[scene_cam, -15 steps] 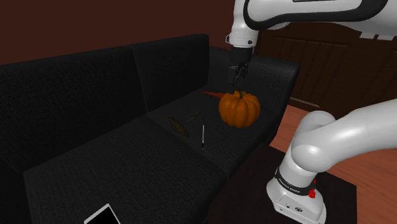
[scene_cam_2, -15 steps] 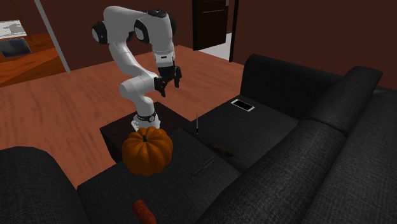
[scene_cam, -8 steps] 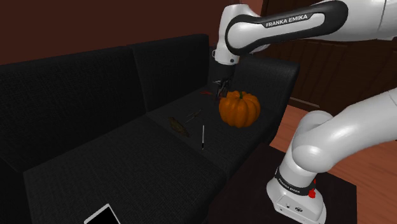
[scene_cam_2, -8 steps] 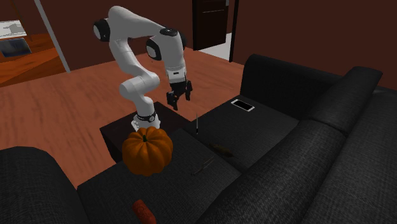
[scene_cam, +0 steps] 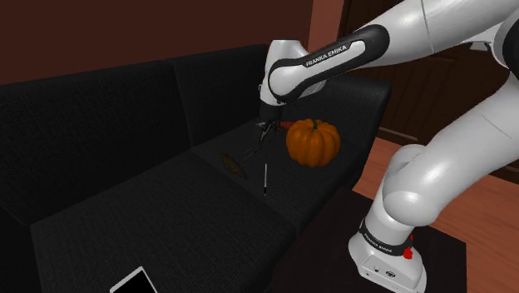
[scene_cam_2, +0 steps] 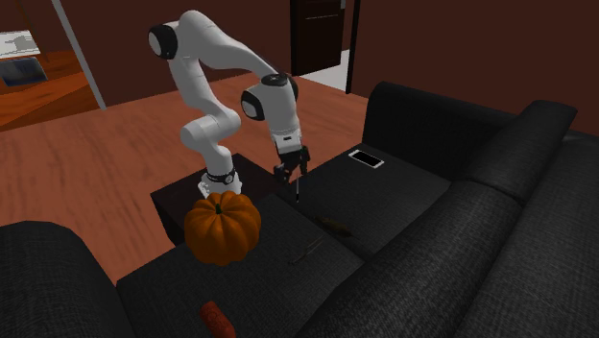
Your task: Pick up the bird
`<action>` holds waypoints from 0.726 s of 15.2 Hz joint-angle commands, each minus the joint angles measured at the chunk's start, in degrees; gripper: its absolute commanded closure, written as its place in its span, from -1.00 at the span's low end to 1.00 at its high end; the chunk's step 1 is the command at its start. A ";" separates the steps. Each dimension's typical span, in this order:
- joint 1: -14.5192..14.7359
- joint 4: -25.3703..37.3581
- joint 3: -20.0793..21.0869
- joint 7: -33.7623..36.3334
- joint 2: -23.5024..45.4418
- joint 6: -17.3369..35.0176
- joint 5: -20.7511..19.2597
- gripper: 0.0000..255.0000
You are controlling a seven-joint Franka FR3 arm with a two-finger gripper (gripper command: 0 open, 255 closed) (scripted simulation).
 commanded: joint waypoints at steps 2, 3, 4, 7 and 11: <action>0.99 0.97 0.56 -0.09 6.09 7.14 1.28 -1.00; 1.28 1.56 0.65 -0.26 8.25 9.30 1.70 -1.00; 1.56 2.24 0.75 -0.46 10.43 11.40 2.14 -1.00; 2.32 4.87 1.06 -1.17 17.08 17.20 3.57 -1.00; 3.10 9.60 1.61 -2.32 26.00 23.76 5.59 -1.00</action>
